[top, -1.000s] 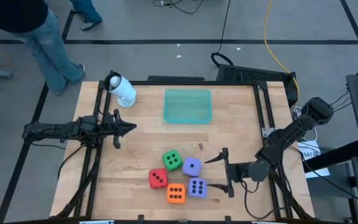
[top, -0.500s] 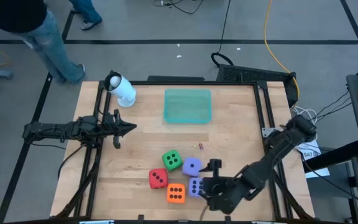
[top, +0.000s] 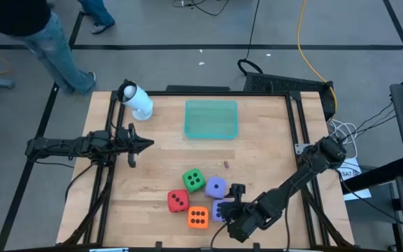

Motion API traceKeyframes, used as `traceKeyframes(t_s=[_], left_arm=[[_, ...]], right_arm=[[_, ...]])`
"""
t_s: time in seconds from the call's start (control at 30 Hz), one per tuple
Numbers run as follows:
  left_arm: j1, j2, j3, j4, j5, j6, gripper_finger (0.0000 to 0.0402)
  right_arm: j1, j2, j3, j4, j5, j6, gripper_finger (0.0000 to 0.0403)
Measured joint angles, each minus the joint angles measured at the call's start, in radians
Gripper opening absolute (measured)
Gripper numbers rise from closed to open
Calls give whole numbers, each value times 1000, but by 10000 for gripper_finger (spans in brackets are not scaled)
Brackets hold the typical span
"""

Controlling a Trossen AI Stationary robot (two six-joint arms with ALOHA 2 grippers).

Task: Pick & Place Dice
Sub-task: Put the bottom big purple dice into the green bin

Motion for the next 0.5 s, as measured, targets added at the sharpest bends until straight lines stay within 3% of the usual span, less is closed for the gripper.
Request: traceKeyframes(t_s=[0.5], left_arm=[[0, 0, 0, -2, -1, 0, 21]], right_arm=[[-4, 61, -2, -4, -11, 23, 400]])
